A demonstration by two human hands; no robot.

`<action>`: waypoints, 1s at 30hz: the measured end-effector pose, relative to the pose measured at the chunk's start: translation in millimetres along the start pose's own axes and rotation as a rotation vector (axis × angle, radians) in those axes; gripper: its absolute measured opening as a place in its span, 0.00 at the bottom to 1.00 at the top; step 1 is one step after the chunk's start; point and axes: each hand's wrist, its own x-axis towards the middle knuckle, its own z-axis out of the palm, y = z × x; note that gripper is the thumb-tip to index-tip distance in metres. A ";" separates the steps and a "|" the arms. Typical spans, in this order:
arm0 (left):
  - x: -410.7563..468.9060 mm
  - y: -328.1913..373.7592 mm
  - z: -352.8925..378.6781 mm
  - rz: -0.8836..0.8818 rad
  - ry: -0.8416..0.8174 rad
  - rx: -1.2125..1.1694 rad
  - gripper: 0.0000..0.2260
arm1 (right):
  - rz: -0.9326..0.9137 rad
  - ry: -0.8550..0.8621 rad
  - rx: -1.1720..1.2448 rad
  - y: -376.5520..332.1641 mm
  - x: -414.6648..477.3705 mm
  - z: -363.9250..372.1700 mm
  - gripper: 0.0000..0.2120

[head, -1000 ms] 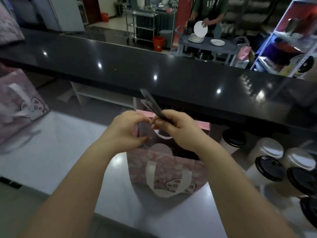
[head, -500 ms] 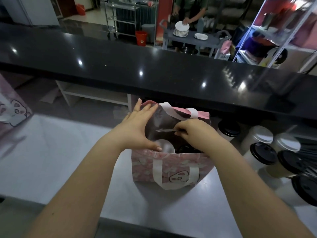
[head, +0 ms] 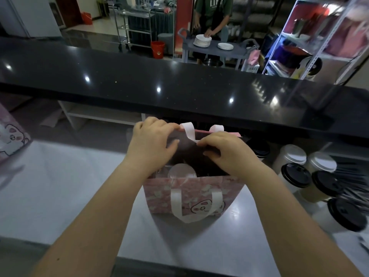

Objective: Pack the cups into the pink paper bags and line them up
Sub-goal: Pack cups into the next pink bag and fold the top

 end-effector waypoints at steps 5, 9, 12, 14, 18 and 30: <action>16.1 46.8 5.0 0.080 0.064 -0.051 0.08 | -0.005 0.158 -0.077 7.5 -23.8 -23.5 0.12; 30.8 92.8 28.4 0.191 -0.065 -0.057 0.12 | 0.103 0.224 -0.145 23.9 -52.5 -41.2 0.09; 35.5 130.9 51.5 0.294 -0.138 -0.052 0.13 | 0.223 0.259 -0.174 44.1 -84.2 -56.7 0.08; 36.8 159.8 65.7 0.356 -0.173 -0.054 0.14 | 0.304 0.292 -0.191 60.4 -110.6 -67.4 0.09; 35.9 226.6 90.9 0.441 -0.222 -0.114 0.13 | 0.439 0.321 -0.228 96.3 -171.7 -86.6 0.08; -23.4 437.5 208.1 0.544 -0.516 -0.263 0.12 | 0.823 0.082 -0.049 222.7 -382.4 -92.3 0.11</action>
